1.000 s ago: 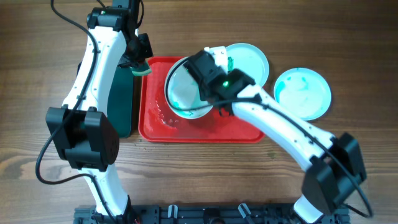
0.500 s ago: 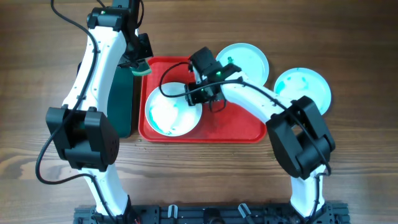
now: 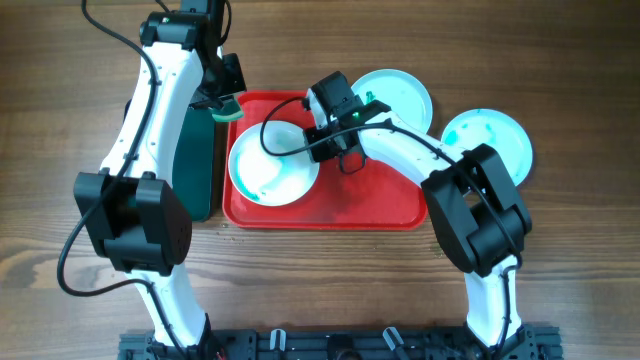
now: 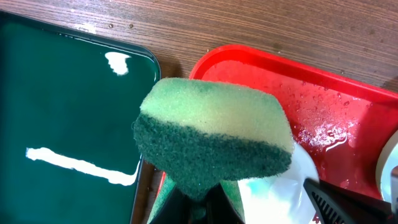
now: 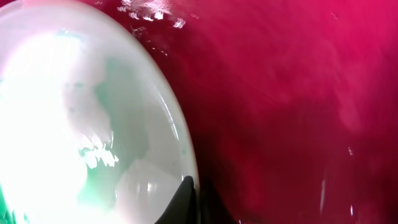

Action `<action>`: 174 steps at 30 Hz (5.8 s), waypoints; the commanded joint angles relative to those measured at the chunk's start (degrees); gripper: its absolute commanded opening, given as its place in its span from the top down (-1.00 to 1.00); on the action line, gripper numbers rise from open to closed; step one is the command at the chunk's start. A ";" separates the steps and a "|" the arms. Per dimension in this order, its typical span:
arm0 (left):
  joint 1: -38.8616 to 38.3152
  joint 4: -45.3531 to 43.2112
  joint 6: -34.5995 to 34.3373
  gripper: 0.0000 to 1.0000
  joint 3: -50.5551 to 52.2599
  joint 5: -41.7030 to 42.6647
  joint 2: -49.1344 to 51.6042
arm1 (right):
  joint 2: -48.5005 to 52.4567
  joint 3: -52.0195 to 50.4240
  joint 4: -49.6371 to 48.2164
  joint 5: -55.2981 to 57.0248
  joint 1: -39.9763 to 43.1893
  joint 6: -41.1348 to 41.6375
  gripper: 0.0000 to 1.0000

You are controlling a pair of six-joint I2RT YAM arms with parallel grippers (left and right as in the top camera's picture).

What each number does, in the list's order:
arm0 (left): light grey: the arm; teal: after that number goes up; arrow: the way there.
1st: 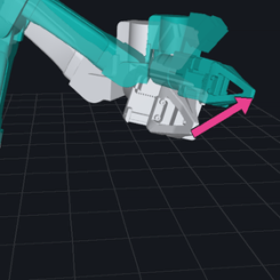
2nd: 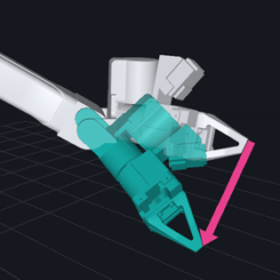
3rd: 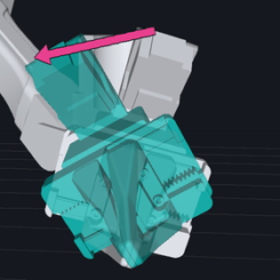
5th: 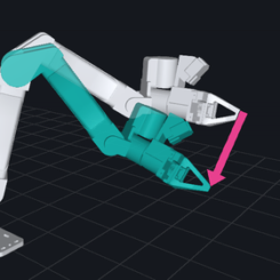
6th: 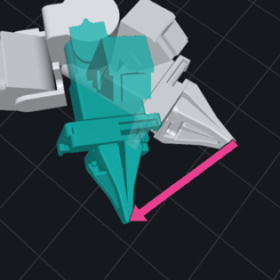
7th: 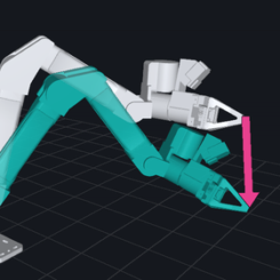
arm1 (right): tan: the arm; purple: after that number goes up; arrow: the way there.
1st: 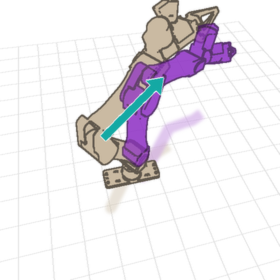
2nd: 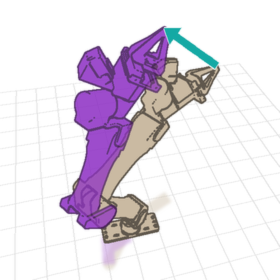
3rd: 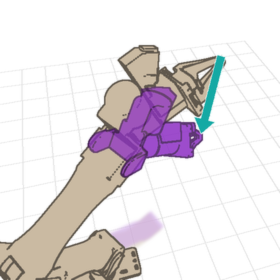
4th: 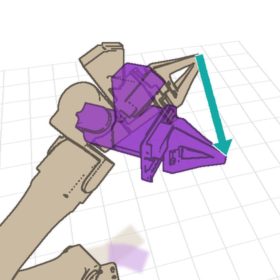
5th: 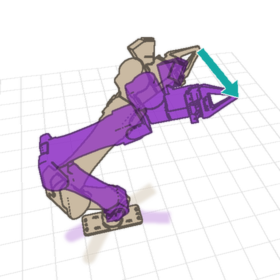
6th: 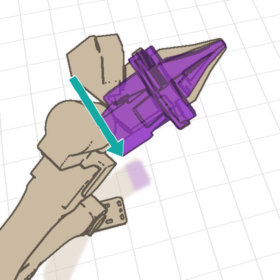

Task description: Clean dirty plates on tray and stack at the side

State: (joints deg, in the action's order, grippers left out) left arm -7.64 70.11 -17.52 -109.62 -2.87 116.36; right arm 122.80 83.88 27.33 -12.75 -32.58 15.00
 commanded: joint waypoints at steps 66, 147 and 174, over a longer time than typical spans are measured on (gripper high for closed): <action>-9.77 -33.07 9.31 0.92 33.03 -15.98 0.66 | -2.25 -2.62 2.34 13.97 2.12 22.49 0.92; 4.98 -8.72 -12.96 0.92 14.69 -0.44 -5.88 | -23.69 -1.11 17.49 93.66 -25.75 7.08 0.91; 4.76 -7.26 -12.76 0.92 14.71 -0.44 -5.88 | -23.71 -1.11 22.40 3.91 0.20 1.55 0.92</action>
State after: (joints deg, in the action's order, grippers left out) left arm -2.90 62.81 -29.50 -94.15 -2.33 111.70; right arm 99.31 82.52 49.15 15.11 -40.42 17.96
